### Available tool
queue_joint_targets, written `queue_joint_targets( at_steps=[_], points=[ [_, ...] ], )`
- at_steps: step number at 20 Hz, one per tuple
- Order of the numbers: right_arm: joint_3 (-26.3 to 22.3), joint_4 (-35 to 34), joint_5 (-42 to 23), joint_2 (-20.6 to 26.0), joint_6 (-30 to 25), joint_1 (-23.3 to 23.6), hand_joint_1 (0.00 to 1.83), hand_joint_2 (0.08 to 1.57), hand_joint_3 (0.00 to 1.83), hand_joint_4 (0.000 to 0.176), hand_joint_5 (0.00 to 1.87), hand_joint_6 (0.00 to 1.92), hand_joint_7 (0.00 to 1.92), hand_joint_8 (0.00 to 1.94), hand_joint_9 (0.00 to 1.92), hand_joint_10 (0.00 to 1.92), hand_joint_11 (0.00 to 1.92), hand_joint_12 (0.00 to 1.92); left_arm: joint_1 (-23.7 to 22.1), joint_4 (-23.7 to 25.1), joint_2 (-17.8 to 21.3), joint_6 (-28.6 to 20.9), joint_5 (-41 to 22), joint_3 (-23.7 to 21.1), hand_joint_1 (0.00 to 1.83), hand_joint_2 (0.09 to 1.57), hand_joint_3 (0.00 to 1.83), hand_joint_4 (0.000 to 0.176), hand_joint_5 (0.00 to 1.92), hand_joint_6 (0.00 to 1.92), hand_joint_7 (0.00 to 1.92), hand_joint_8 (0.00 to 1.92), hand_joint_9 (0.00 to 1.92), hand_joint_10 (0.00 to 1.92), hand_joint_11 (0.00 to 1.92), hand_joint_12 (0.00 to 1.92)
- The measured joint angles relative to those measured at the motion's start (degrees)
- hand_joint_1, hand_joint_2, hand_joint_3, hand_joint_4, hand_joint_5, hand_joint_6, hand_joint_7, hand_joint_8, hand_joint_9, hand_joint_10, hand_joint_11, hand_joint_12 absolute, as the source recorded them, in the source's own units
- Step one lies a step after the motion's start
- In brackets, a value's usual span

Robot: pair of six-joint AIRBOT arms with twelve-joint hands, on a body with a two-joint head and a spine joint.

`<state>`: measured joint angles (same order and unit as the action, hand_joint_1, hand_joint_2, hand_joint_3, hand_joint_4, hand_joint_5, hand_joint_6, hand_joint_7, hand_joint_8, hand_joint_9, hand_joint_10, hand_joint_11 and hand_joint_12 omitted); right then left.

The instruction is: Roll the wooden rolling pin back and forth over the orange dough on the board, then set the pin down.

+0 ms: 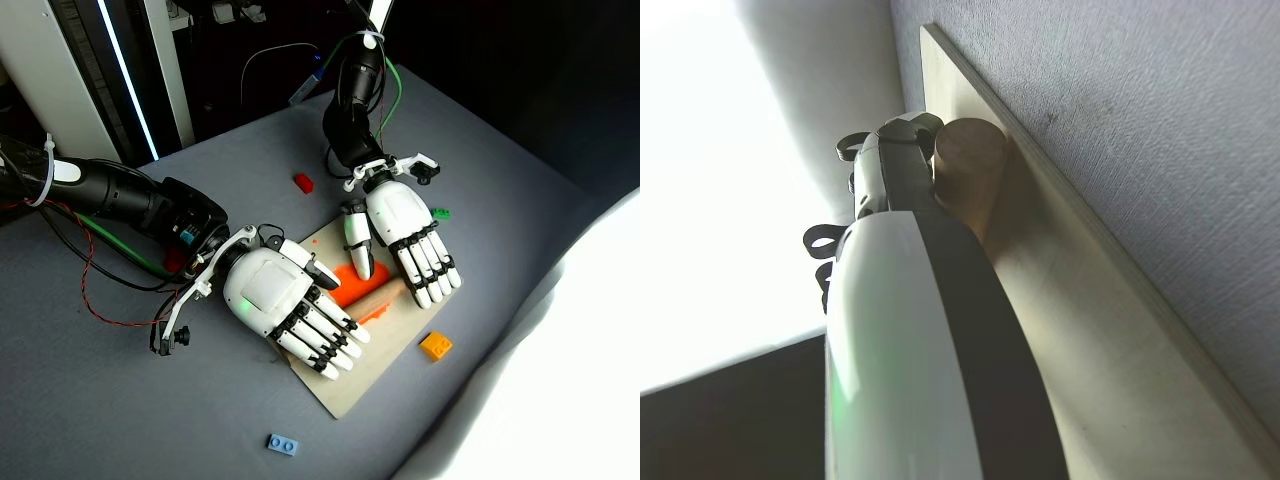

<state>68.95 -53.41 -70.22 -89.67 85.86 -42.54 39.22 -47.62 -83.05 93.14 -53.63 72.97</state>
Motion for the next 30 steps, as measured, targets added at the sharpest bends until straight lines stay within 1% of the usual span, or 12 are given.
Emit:
queue_joint_targets(
  at_steps=[2, 4, 7, 12, 13, 18, 20, 29, 30],
  points=[
    [-0.4, -0.4, -0.3, 0.0, 0.2, 0.0, 0.0, 1.52, 0.0, 0.0, 0.21, 0.0, 0.24, 0.0, 0.15, 0.0, 0.0, 0.36, 0.2, 0.0, 0.2, 0.0, -0.1, -0.2, 0.0, 1.47, 0.0, 0.0, 0.13, 0.02, 0.16, 0.01, 0.09, 0.01, 0.01, 0.01],
    [-1.0, -1.3, -0.5, 0.0, 0.9, 0.0, 0.0, 1.53, 0.0, 0.0, 0.22, 0.01, 0.25, 0.01, 0.17, 0.01, 0.0, 0.33, 0.3, 0.0, 0.6, 0.0, 0.0, -0.5, 0.0, 1.48, 0.01, 0.0, 0.14, 0.02, 0.16, 0.01, 0.09, 0.02, 0.02, 0.01],
    [-1.1, -1.7, -0.9, -0.2, 1.2, 0.0, 0.0, 1.52, 0.0, 0.0, 0.22, 0.01, 0.26, 0.01, 0.17, 0.01, 0.0, 0.35, 0.3, 0.0, 0.9, 0.0, 0.0, -1.0, 0.0, 1.47, 0.0, 0.0, 0.12, 0.01, 0.15, 0.01, 0.09, 0.01, 0.0, 0.0],
    [-1.5, -1.6, -1.1, -0.2, 1.4, -0.3, 0.0, 1.52, 0.0, 0.0, 0.21, 0.0, 0.25, 0.0, 0.15, 0.0, 0.0, 0.32, 0.7, 0.1, 1.7, 0.1, 0.0, -2.2, 0.0, 1.48, 0.01, 0.0, 0.12, 0.01, 0.15, 0.01, 0.09, 0.01, 0.01, 0.01],
    [-1.7, -1.7, -1.3, -0.2, 1.4, -0.3, 0.0, 1.51, 0.0, 0.0, 0.22, 0.01, 0.25, 0.0, 0.16, 0.0, 0.0, 0.37, 0.8, 0.1, 1.8, 0.1, 0.0, -2.3, 0.0, 1.49, 0.01, 0.0, 0.12, 0.01, 0.15, 0.0, 0.08, 0.01, 0.0, 0.0],
    [-2.6, -1.7, -2.0, -0.2, 2.3, -0.6, 0.0, 1.51, 0.0, 0.0, 0.24, 0.01, 0.26, 0.0, 0.18, 0.01, 0.0, 0.42, 1.0, 0.0, 2.6, 0.2, 0.1, -3.4, 0.0, 1.48, 0.01, 0.0, 0.11, 0.0, 0.13, 0.0, 0.07, 0.0, 0.0, 0.0],
    [-3.0, -1.8, -2.3, -0.2, 2.8, -0.6, 0.0, 1.51, 0.0, 0.0, 0.25, 0.01, 0.27, 0.0, 0.18, 0.01, 0.0, 0.47, 1.3, 0.1, 2.9, 0.3, 0.0, -4.1, 0.0, 1.48, 0.0, 0.0, 0.12, 0.01, 0.14, 0.01, 0.08, 0.0, 0.0, 0.0],
    [-4.3, -1.8, -3.5, -0.2, 3.4, -1.0, 0.0, 1.51, 0.0, 0.0, 0.24, 0.01, 0.26, 0.0, 0.17, 0.0, 0.0, 0.46, 1.7, 0.5, 4.1, 0.7, 0.1, -5.7, 0.0, 1.48, 0.0, 0.0, 0.13, 0.01, 0.14, 0.01, 0.08, 0.0, 0.0, 0.0],
    [-4.3, -1.8, -3.6, -0.2, 3.5, -1.0, 0.0, 1.51, 0.0, 0.0, 0.23, 0.0, 0.25, 0.0, 0.16, 0.01, 0.0, 0.37, 1.7, 0.5, 4.3, 0.7, 0.2, -6.0, 0.0, 1.47, 0.0, 0.0, 0.11, 0.0, 0.14, 0.0, 0.07, 0.0, 0.01, 0.01]
  ],
)
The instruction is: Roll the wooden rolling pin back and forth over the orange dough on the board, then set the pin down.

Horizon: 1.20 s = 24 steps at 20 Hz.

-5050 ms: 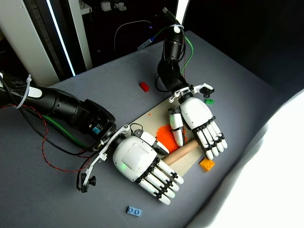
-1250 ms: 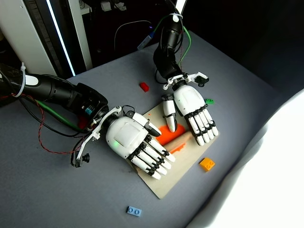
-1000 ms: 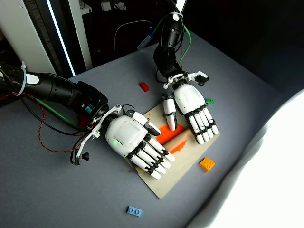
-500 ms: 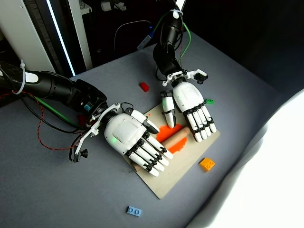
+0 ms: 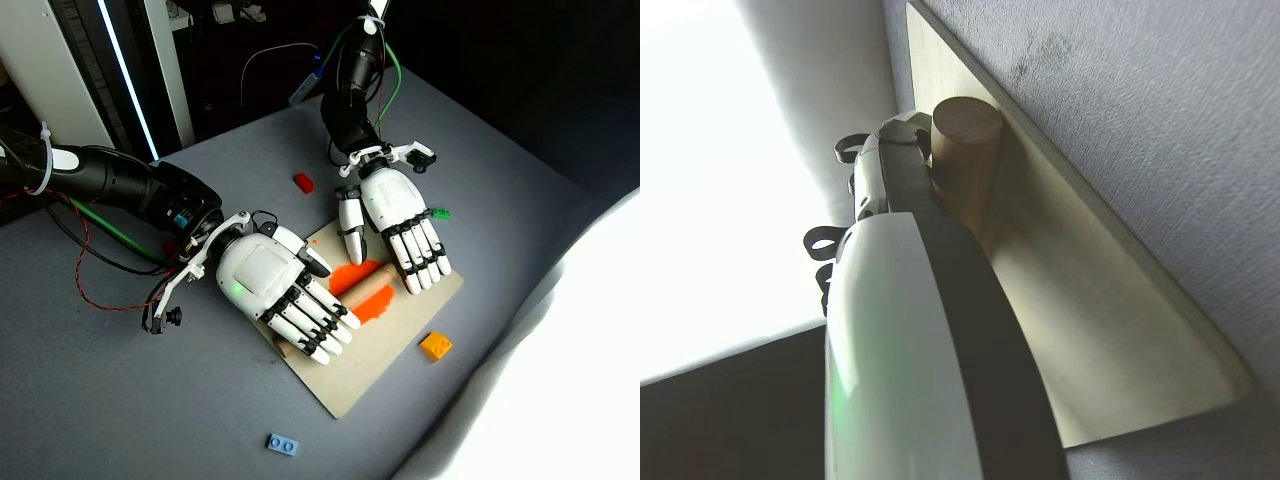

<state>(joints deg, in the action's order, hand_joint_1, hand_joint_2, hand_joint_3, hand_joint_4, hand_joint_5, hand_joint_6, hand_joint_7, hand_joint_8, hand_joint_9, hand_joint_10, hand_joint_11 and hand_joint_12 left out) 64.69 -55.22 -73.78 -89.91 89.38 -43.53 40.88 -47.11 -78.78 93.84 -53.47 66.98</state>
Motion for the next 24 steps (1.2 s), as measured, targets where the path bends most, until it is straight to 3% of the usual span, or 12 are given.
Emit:
queue_joint_targets(
  at_steps=[5, 8, 14, 20, 21, 24],
  points=[
    [-0.6, -0.2, -0.7, -0.1, 0.5, -0.2, 0.0, 1.51, 0.0, 0.0, 0.23, 0.0, 0.25, 0.0, 0.17, 0.01, 0.0, 0.39, 0.3, 0.2, 0.5, 0.0, 0.0, -0.9, 0.0, 1.47, 0.0, 0.0, 0.11, 0.0, 0.13, 0.0, 0.07, 0.0, 0.01, 0.01],
    [-1.2, 0.3, -1.3, -0.2, 0.7, -0.6, 0.0, 1.51, 0.0, 0.0, 0.23, 0.0, 0.27, 0.0, 0.18, 0.01, 0.0, 0.5, 0.6, 0.4, 1.0, 0.2, 0.2, -1.5, 0.0, 1.47, 0.0, 0.0, 0.12, 0.0, 0.14, 0.0, 0.08, 0.0, 0.01, 0.01],
    [-2.4, 0.2, -2.3, -0.2, 0.9, -1.0, 0.0, 1.51, 0.0, 0.0, 0.22, 0.01, 0.25, 0.01, 0.16, 0.0, 0.0, 0.34, 1.0, 1.1, 1.9, -0.1, 0.5, -2.7, 0.0, 1.47, 0.0, 0.0, 0.12, 0.0, 0.14, 0.0, 0.08, 0.0, 0.0, 0.01],
    [-3.3, 0.8, -2.7, -0.2, 1.4, -1.6, 0.0, 1.51, 0.0, 0.0, 0.24, 0.01, 0.27, 0.0, 0.17, 0.0, 0.0, 0.4, 1.4, 0.6, 2.4, -0.2, 1.6, -3.6, 0.0, 1.48, 0.0, 0.0, 0.12, 0.01, 0.15, 0.01, 0.09, 0.01, 0.01, 0.02],
    [-3.5, 0.8, -2.9, -0.2, 1.4, -1.7, 0.0, 1.51, 0.0, 0.0, 0.26, 0.01, 0.28, 0.0, 0.19, 0.01, 0.0, 0.48, 1.4, 0.6, 2.9, -0.2, 1.8, -4.2, 0.0, 1.48, 0.0, 0.0, 0.12, 0.01, 0.14, 0.0, 0.07, 0.0, 0.0, 0.02],
    [-3.8, 0.8, -3.1, -0.2, 1.7, -1.7, 0.0, 1.51, 0.0, 0.0, 0.24, 0.0, 0.26, 0.0, 0.17, 0.0, 0.0, 0.38, 1.4, 0.4, 3.7, -0.2, 2.2, -5.0, 0.0, 1.48, 0.0, 0.0, 0.11, 0.0, 0.15, 0.0, 0.08, 0.0, 0.0, 0.02]
  ],
)
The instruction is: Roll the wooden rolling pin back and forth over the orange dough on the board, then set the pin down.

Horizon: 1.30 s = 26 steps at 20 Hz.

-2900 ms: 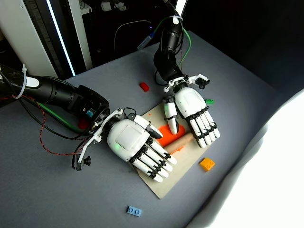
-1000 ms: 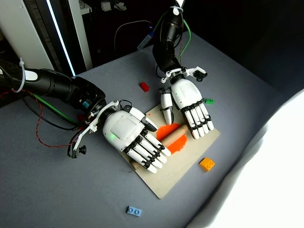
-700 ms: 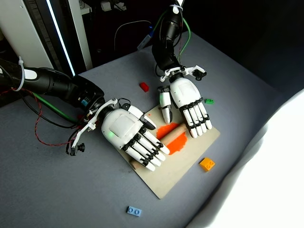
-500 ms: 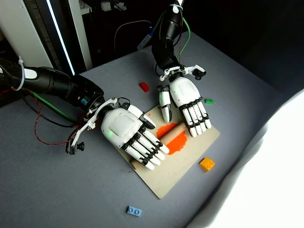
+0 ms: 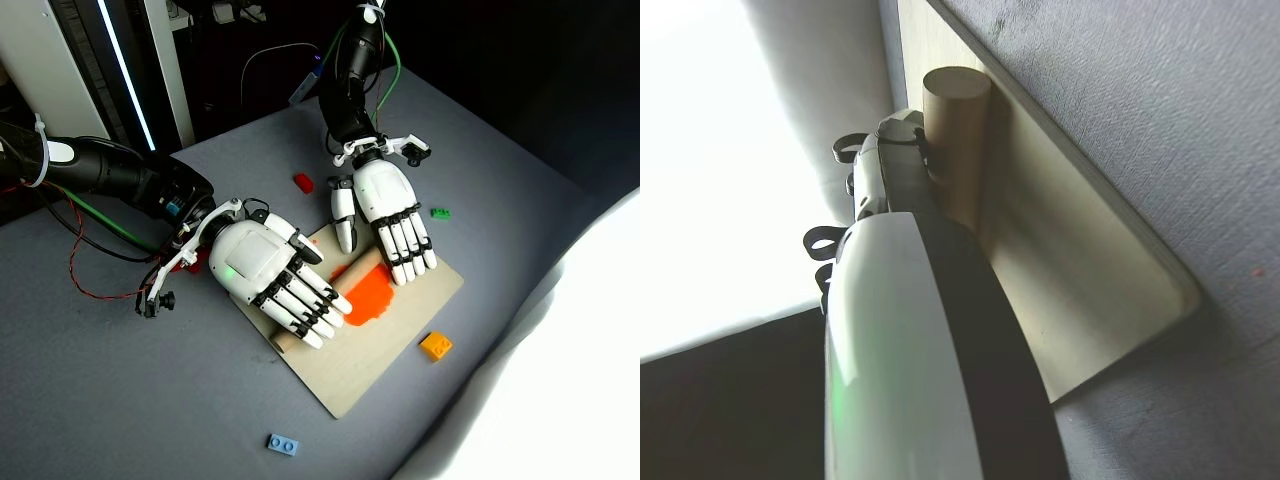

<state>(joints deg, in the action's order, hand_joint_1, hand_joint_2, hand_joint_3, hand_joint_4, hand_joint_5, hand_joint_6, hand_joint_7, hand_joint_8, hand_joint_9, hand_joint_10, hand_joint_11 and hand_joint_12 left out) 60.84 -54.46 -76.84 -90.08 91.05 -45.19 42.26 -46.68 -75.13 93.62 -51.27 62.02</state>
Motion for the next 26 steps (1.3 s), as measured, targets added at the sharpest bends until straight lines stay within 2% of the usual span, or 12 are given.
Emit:
queue_joint_targets(
  at_steps=[6, 12, 17, 20, 24, 26],
  points=[
    [-0.7, -0.2, -0.5, 0.0, 0.4, -0.1, 0.0, 1.51, 0.0, 0.0, 0.24, 0.0, 0.25, 0.0, 0.16, 0.0, 0.0, 0.38, 0.5, 0.4, 1.2, 0.0, 0.3, -1.3, 0.0, 1.48, 0.0, 0.0, 0.12, 0.0, 0.14, 0.0, 0.08, 0.0, 0.0, 0.02],
    [-1.2, -0.4, -0.5, -0.1, 0.8, -0.4, 0.0, 1.51, 0.0, 0.0, 0.23, 0.0, 0.27, 0.0, 0.19, 0.01, 0.0, 0.47, 1.0, 0.9, 1.5, -0.1, 0.5, -2.9, 0.0, 1.48, 0.0, 0.0, 0.11, 0.0, 0.14, 0.0, 0.07, 0.0, 0.0, 0.0],
    [-1.5, -0.6, -0.7, -0.1, 0.8, -0.4, 0.0, 1.52, 0.0, 0.0, 0.23, 0.0, 0.26, 0.0, 0.19, 0.0, 0.0, 0.43, 1.3, 1.5, 1.9, -0.5, 0.6, -3.3, 0.0, 1.48, 0.0, 0.0, 0.11, 0.0, 0.15, 0.0, 0.09, 0.01, 0.01, 0.0],
    [-1.6, -0.6, -0.7, -0.2, 1.2, -0.4, 0.0, 1.52, 0.0, 0.0, 0.25, 0.01, 0.28, 0.01, 0.2, 0.01, 0.0, 0.5, 1.4, 1.8, 2.4, -0.5, 0.9, -4.0, 0.0, 1.48, 0.0, 0.0, 0.1, 0.0, 0.14, 0.0, 0.07, 0.0, 0.0, 0.0],
    [-2.3, -0.5, -1.2, -0.2, 1.5, -0.8, 0.0, 1.52, 0.0, 0.0, 0.23, 0.01, 0.26, 0.0, 0.18, 0.0, 0.0, 0.38, 1.5, 2.1, 3.3, -0.7, 1.3, -5.0, 0.0, 1.49, 0.0, 0.0, 0.11, 0.0, 0.14, 0.01, 0.08, 0.01, 0.0, 0.0],
    [-2.3, -0.5, -1.3, -0.2, 1.7, -0.8, 0.0, 1.52, 0.0, 0.0, 0.23, 0.01, 0.26, 0.0, 0.19, 0.01, 0.0, 0.44, 1.6, 2.1, 3.3, -0.7, 1.5, -5.2, 0.0, 1.48, 0.0, 0.0, 0.1, 0.0, 0.14, 0.0, 0.07, 0.0, 0.0, 0.0]
  ],
)
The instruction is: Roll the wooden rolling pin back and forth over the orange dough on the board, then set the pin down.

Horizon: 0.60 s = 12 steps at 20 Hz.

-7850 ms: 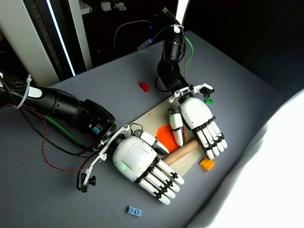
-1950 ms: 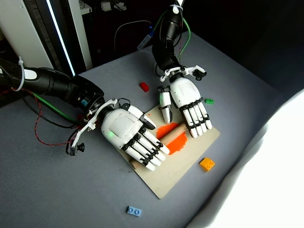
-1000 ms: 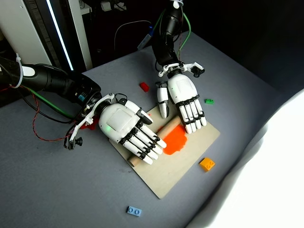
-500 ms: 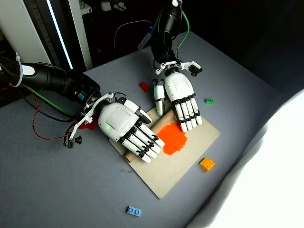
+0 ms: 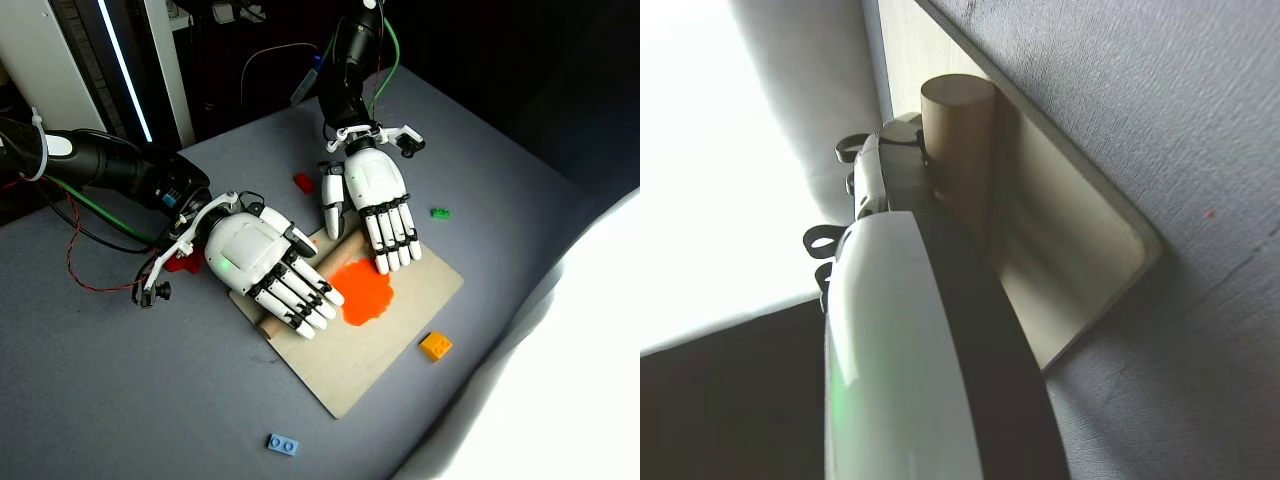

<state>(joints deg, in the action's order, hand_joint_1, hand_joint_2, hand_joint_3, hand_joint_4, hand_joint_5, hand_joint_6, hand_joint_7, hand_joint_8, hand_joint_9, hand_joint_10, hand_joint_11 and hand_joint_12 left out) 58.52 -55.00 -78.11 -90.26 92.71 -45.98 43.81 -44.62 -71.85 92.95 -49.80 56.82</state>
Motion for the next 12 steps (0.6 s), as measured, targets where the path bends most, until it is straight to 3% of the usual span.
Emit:
queue_joint_targets(
  at_steps=[12],
  points=[
    [-0.6, -0.4, -1.1, -0.4, 1.2, 0.0, 0.0, 1.52, 0.0, 0.0, 0.24, 0.0, 0.27, 0.0, 0.18, 0.0, 0.0, 0.42, 0.3, 0.7, 0.0, -0.4, -0.2, -0.3, 0.0, 1.48, 0.0, 0.0, 0.1, 0.01, 0.13, 0.0, 0.07, 0.0, 0.0, 0.0]
  ],
)
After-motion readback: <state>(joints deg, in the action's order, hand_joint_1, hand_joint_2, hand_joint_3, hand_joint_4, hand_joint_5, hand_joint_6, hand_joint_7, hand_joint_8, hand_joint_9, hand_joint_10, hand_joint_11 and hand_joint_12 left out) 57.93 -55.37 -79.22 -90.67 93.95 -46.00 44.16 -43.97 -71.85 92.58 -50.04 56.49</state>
